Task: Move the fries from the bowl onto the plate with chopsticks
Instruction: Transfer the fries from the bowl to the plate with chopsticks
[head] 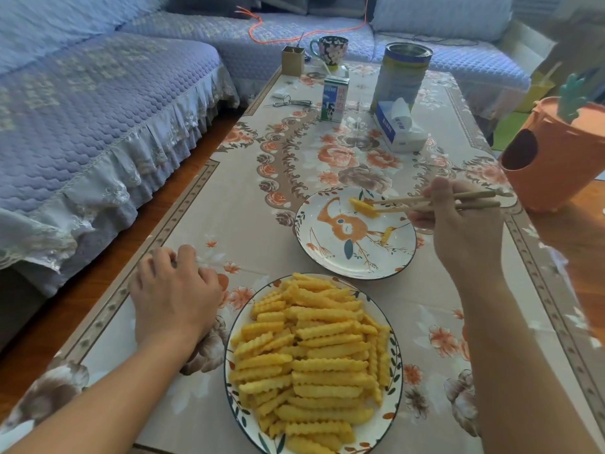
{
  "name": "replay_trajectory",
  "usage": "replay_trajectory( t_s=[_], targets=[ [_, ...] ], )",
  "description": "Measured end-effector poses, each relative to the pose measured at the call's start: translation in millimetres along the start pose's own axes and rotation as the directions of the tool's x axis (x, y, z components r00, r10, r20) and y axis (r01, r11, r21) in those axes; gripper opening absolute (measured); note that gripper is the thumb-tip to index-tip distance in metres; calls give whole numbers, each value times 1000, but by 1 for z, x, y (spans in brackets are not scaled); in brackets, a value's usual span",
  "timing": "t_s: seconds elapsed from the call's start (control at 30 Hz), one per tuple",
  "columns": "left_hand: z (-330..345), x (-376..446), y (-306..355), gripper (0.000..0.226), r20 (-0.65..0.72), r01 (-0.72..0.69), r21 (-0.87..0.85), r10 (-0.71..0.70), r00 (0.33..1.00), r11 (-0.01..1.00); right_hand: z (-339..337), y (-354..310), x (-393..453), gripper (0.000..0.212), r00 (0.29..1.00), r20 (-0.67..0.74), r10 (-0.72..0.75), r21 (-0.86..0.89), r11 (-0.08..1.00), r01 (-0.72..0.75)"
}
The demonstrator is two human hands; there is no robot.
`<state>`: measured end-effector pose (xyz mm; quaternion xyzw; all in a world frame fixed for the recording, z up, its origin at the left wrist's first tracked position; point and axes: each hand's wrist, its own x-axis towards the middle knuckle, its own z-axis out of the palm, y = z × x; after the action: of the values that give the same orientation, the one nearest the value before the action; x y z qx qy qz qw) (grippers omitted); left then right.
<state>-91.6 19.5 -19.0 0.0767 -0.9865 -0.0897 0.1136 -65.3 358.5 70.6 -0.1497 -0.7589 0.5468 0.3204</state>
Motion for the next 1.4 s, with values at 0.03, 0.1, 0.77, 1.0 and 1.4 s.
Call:
replay_trajectory(
  t_s=[0.03,0.1,0.77,1.0,1.4],
  targets=[
    [0,0,0,27,1,-1,0,1,1000,1000,1,1,0,31,1000,-6,2,3,1000,-2],
    [-1,0,0,27,4,-1,0,1,1000,1000,0,2,0,33,1000,-31,1,16,1000,-1],
    [0,0,0,29,-4,-4,-6,4,1000,1000,-36,-90,-22,37,790,604,101,109,972,-208],
    [2,1,-1,28,-6,-6,6,6,1000,1000,-38,-71,-8,37,962,269,52,267,955,-126],
    [0,0,0,28,-4,-1,2,1,1000,1000,2,1,-2,33,999,-5,39,28,999,-39]
  ],
)
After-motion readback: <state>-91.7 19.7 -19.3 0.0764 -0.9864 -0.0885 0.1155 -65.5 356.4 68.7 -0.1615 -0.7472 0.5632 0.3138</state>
